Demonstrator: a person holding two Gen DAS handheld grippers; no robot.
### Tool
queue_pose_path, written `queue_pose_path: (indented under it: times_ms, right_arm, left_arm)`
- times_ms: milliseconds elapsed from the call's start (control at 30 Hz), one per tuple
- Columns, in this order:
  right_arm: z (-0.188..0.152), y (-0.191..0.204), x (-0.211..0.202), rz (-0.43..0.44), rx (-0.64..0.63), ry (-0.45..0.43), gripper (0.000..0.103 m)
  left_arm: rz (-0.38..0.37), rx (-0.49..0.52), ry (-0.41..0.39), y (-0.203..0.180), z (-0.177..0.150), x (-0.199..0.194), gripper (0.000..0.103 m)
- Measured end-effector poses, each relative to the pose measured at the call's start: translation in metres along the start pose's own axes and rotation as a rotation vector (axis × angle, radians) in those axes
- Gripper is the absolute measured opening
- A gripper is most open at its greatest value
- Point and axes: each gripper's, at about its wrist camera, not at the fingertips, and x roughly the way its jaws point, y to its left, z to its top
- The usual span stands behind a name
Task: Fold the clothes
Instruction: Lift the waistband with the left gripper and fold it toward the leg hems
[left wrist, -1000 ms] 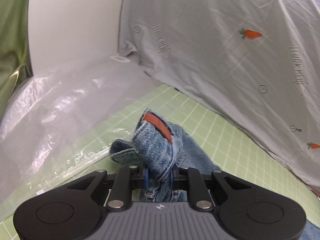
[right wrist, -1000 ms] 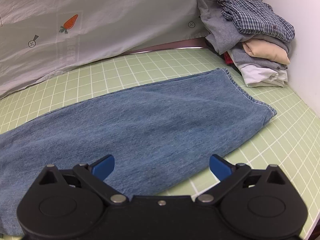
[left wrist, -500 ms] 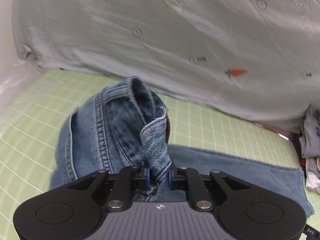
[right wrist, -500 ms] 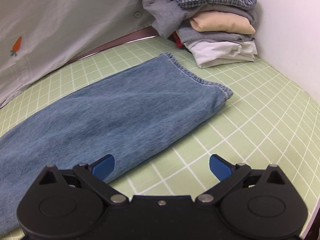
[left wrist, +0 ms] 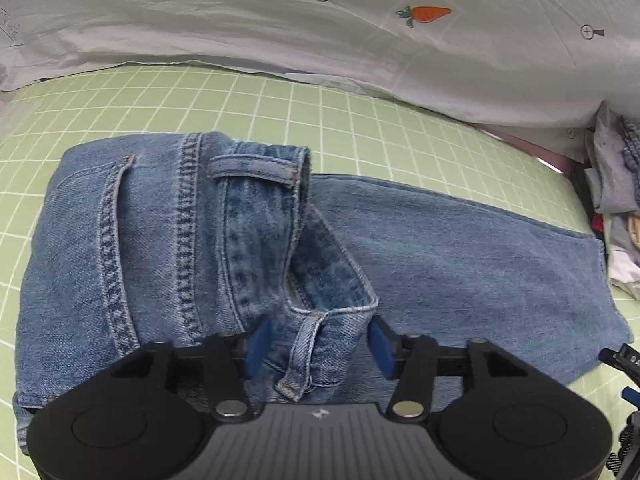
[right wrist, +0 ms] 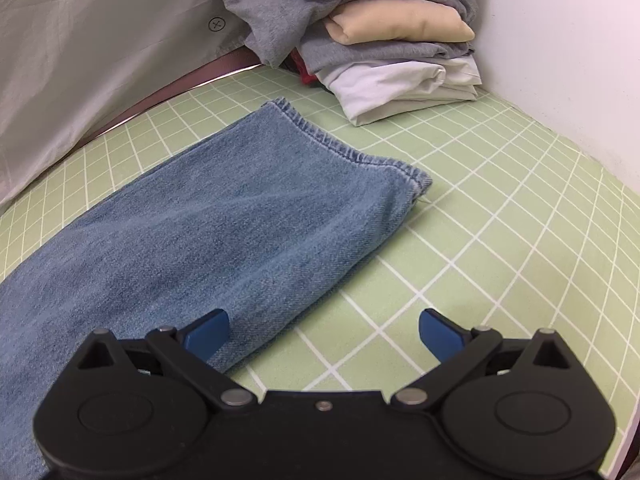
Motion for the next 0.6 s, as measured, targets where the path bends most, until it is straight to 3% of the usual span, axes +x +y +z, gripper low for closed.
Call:
queue_pose_path:
  times_ms: [33, 167, 533, 600]
  right_arm:
    - [0.000, 0.000, -0.003, -0.002, 0.003, -0.009, 0.102]
    - [-0.001, 0.000, -0.010, -0.004, 0.010, -0.024, 0.102]
    - [-0.004, 0.004, -0.016, 0.005, -0.011, -0.030, 0.102]
    - [-0.002, 0.004, -0.015, 0.008, -0.010, -0.028, 0.102]
  left_arm:
    - [-0.010, 0.007, -0.003, -0.001, 0.002, -0.002, 0.082]
    - [-0.013, 0.022, -0.057, 0.001, 0.013, -0.022, 0.082]
    - [0.385, -0.138, -0.065, 0.071, 0.029, -0.038, 0.087]
    - [0.405, -0.176, -0.026, 0.085, 0.027, -0.032, 0.087]
